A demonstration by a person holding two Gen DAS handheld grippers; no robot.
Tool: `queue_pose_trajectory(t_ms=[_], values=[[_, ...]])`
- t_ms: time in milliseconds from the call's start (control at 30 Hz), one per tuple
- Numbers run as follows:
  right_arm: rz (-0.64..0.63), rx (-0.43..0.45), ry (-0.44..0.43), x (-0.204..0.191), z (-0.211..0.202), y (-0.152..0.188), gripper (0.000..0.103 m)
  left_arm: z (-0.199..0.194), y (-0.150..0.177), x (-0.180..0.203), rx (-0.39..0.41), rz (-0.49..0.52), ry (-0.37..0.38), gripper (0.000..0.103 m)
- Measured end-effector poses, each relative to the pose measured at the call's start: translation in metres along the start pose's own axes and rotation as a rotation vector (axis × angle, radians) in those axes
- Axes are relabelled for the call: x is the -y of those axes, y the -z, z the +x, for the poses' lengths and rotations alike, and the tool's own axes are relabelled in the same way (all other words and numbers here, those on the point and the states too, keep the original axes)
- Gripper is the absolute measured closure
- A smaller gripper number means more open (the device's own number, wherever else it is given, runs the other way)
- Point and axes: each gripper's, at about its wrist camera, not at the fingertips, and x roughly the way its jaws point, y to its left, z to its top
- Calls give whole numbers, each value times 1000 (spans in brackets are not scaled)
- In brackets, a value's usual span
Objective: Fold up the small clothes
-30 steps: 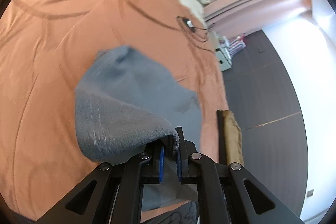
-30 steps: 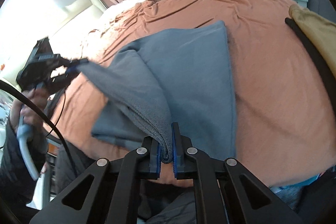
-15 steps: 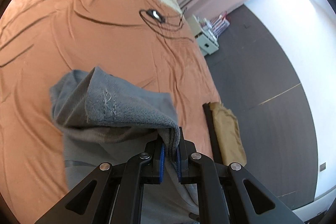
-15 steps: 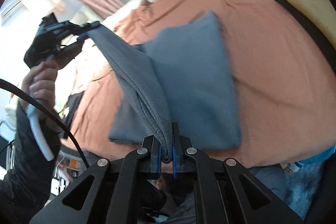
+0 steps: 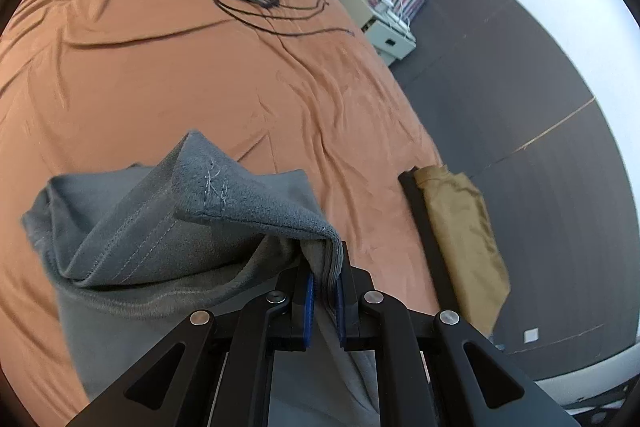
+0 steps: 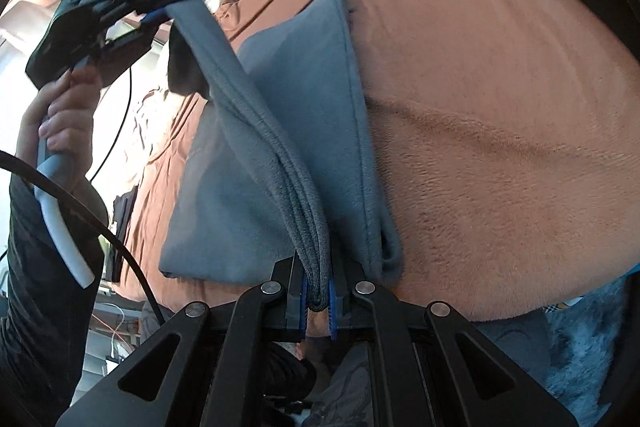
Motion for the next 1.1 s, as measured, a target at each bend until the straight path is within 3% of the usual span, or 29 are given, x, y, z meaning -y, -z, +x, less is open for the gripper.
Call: queue_pose_trajectory(t_ms=[267, 567, 633, 700, 800, 1100], values=[[33, -10, -34, 16, -3, 0, 99, 59, -11, 7, -75, 76, -41, 94], [26, -21, -31, 9, 8, 2, 99, 101, -13, 10, -136, 106, -35, 91], [29, -24, -33, 9, 7, 1, 99, 101, -15, 5, -141, 76, -13, 85], [25, -25, -31, 8, 5, 0, 99, 90, -17, -1, -114, 41, 28, 66], [20, -21, -25, 5, 3, 1, 99, 67, -18, -7, -59, 37, 9, 55], [6, -19, 5, -3, 3, 2, 99, 5, 10, -47, -20, -5, -70, 54]])
